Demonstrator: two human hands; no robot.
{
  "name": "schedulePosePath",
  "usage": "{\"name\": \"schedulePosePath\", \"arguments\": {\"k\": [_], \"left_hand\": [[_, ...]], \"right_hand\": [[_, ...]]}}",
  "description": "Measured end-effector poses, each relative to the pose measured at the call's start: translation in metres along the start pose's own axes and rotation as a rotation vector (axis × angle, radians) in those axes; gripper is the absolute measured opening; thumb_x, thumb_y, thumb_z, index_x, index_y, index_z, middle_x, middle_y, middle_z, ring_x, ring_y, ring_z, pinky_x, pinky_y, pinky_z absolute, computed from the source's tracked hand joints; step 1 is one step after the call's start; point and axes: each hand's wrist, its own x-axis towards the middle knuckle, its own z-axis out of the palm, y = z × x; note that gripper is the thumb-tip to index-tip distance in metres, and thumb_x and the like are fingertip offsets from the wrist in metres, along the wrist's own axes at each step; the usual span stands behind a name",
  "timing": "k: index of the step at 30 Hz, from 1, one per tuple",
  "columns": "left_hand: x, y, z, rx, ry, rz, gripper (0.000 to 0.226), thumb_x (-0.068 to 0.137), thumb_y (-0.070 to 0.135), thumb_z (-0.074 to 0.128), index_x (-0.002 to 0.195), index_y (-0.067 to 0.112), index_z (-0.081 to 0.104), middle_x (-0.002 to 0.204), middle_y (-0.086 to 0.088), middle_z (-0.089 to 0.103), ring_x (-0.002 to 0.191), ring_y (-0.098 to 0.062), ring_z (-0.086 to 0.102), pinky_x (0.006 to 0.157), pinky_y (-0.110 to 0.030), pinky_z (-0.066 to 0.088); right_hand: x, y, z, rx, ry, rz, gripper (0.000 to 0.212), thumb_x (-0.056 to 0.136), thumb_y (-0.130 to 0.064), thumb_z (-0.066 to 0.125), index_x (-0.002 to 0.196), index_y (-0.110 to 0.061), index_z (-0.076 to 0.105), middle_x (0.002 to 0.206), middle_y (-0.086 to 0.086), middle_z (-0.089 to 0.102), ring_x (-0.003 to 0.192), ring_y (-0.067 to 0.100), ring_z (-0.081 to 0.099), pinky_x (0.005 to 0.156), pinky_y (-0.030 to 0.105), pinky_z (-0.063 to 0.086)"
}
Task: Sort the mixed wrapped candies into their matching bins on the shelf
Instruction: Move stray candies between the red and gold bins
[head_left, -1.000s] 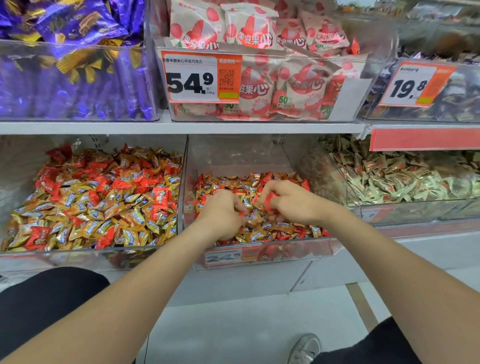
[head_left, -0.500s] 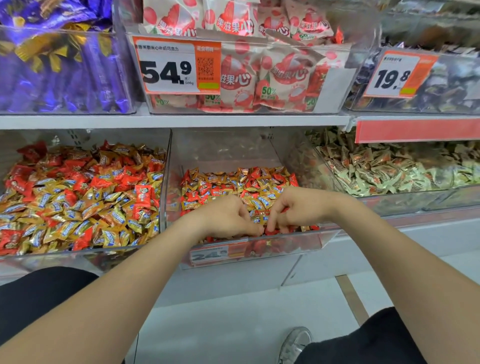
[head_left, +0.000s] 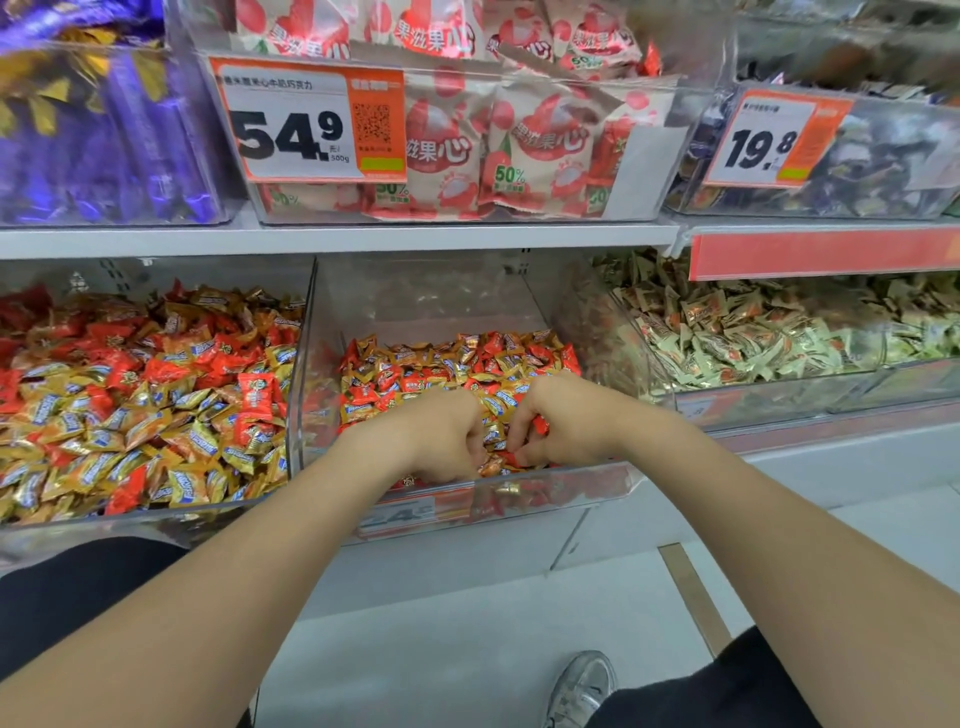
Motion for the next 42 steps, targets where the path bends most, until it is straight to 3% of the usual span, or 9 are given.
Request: {"name": "schedulePosePath", "arguments": {"k": [7, 12, 15, 18, 22, 25, 31, 37, 42], "left_hand": [[-0.004, -0.007, 0.005, -0.074, 0.056, -0.003, 0.003, 0.086, 0.014, 0.079, 0.088, 0.016, 0.081, 0.082, 0.010, 0.074, 0.080, -0.009, 0.069, 0.080, -0.036, 0.062], [-0.005, -0.009, 0.013, -0.125, 0.155, -0.019, 0.011, 0.086, 0.014, 0.078, 0.076, 0.015, 0.079, 0.079, 0.008, 0.074, 0.082, -0.011, 0.071, 0.082, -0.037, 0.061], [-0.007, -0.009, 0.014, -0.163, 0.187, -0.034, 0.026, 0.086, 0.035, 0.084, 0.070, 0.015, 0.077, 0.083, 0.001, 0.078, 0.084, -0.016, 0.072, 0.081, -0.040, 0.061], [-0.009, -0.008, 0.013, -0.155, 0.174, -0.055, 0.034, 0.081, 0.046, 0.087, 0.071, 0.015, 0.078, 0.079, 0.001, 0.077, 0.082, -0.017, 0.071, 0.076, -0.036, 0.059], [-0.006, -0.008, 0.010, -0.103, 0.124, -0.068, 0.012, 0.079, 0.021, 0.088, 0.071, 0.024, 0.080, 0.076, 0.008, 0.074, 0.080, -0.017, 0.071, 0.073, -0.034, 0.061], [-0.006, -0.010, 0.008, -0.079, 0.081, -0.057, 0.019, 0.082, 0.010, 0.084, 0.077, 0.028, 0.081, 0.079, 0.010, 0.074, 0.079, -0.014, 0.071, 0.075, -0.037, 0.064], [-0.017, -0.009, 0.000, -0.239, 0.051, -0.063, 0.014, 0.090, 0.024, 0.081, 0.096, 0.013, 0.075, 0.088, -0.005, 0.075, 0.072, -0.017, 0.062, 0.062, -0.027, 0.050], [-0.031, -0.016, -0.008, -0.678, 0.240, -0.176, 0.022, 0.094, 0.033, 0.078, 0.105, 0.018, 0.066, 0.102, -0.011, 0.074, 0.070, -0.018, 0.062, 0.061, -0.030, 0.051], [-0.051, -0.016, -0.011, -1.078, 0.361, -0.134, 0.015, 0.096, 0.017, 0.075, 0.106, 0.011, 0.066, 0.101, -0.024, 0.075, 0.079, -0.024, 0.065, 0.060, -0.031, 0.050]], "right_hand": [[-0.013, -0.007, -0.014, 0.140, 0.116, 0.036, 0.012, 0.093, -0.013, 0.071, 0.084, -0.017, 0.079, 0.094, -0.012, 0.078, 0.082, -0.011, 0.066, 0.069, 0.009, 0.047], [-0.020, -0.017, -0.016, 0.231, 0.172, 0.068, 0.010, 0.092, -0.018, 0.067, 0.084, -0.011, 0.069, 0.085, 0.005, 0.077, 0.060, 0.012, 0.060, 0.059, 0.035, 0.053], [-0.015, -0.017, -0.013, 0.201, 0.163, 0.064, 0.016, 0.098, -0.023, 0.063, 0.087, -0.018, 0.073, 0.081, -0.005, 0.075, 0.056, -0.001, 0.055, 0.057, 0.022, 0.048], [-0.005, -0.016, -0.005, 0.081, 0.087, 0.007, 0.013, 0.098, -0.033, 0.069, 0.093, -0.028, 0.080, 0.092, -0.016, 0.075, 0.077, -0.005, 0.062, 0.076, 0.025, 0.048], [0.001, -0.019, 0.002, 0.057, -0.021, -0.080, 0.019, 0.091, -0.034, 0.081, 0.110, -0.032, 0.082, 0.074, -0.031, 0.064, 0.073, -0.008, 0.057, 0.065, 0.011, 0.038], [0.007, -0.021, 0.003, 0.010, -0.041, -0.083, 0.014, 0.090, -0.025, 0.081, 0.102, -0.032, 0.085, 0.063, -0.034, 0.060, 0.064, -0.002, 0.053, 0.058, 0.012, 0.036], [0.010, -0.018, -0.002, -0.061, 0.070, 0.044, 0.005, 0.089, -0.033, 0.079, 0.087, -0.030, 0.082, 0.080, -0.020, 0.073, 0.076, -0.005, 0.063, 0.072, 0.026, 0.048], [-0.007, -0.038, -0.014, 0.377, 0.146, 0.100, 0.018, 0.106, -0.033, 0.062, 0.118, -0.026, 0.073, 0.072, -0.001, 0.074, 0.054, 0.015, 0.057, 0.054, 0.032, 0.048], [-0.017, -0.066, -0.015, 0.739, 0.077, 0.160, 0.026, 0.109, -0.038, 0.056, 0.112, -0.018, 0.073, 0.069, -0.010, 0.061, 0.057, 0.010, 0.046, 0.052, 0.025, 0.045]]}}
